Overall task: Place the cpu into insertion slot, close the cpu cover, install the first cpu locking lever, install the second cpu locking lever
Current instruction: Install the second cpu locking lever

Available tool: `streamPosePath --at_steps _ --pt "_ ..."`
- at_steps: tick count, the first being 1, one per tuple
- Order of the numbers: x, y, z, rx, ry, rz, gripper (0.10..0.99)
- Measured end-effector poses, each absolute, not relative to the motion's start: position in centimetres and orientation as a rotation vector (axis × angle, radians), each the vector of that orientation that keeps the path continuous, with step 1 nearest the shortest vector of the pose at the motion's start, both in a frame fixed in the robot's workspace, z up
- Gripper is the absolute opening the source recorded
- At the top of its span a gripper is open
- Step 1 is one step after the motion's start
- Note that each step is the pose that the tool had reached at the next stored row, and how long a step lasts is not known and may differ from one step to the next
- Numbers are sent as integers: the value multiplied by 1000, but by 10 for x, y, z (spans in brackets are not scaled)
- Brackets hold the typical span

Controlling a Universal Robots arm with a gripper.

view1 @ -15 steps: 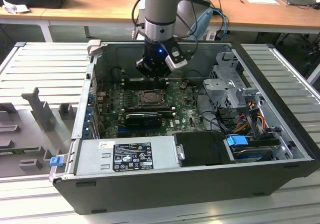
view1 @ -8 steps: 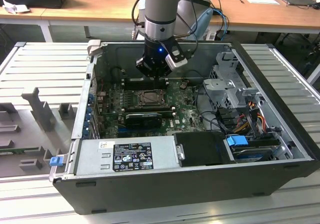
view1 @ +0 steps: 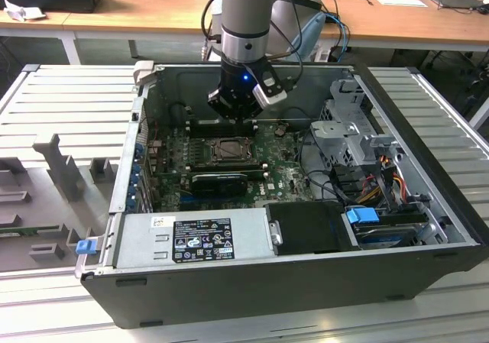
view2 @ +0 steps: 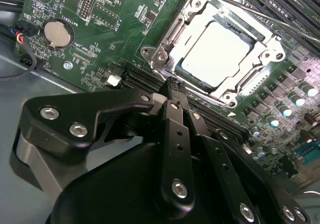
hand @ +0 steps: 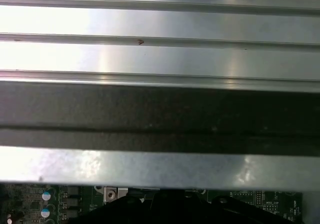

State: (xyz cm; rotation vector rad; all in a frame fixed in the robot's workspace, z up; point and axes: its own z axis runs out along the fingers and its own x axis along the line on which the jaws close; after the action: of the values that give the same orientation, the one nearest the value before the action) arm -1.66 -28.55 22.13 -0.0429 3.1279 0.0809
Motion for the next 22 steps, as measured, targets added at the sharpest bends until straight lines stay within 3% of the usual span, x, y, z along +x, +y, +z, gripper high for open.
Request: streamPosePath --at_steps 22 --pt "-16 -291 234 -43 3128 81 106"
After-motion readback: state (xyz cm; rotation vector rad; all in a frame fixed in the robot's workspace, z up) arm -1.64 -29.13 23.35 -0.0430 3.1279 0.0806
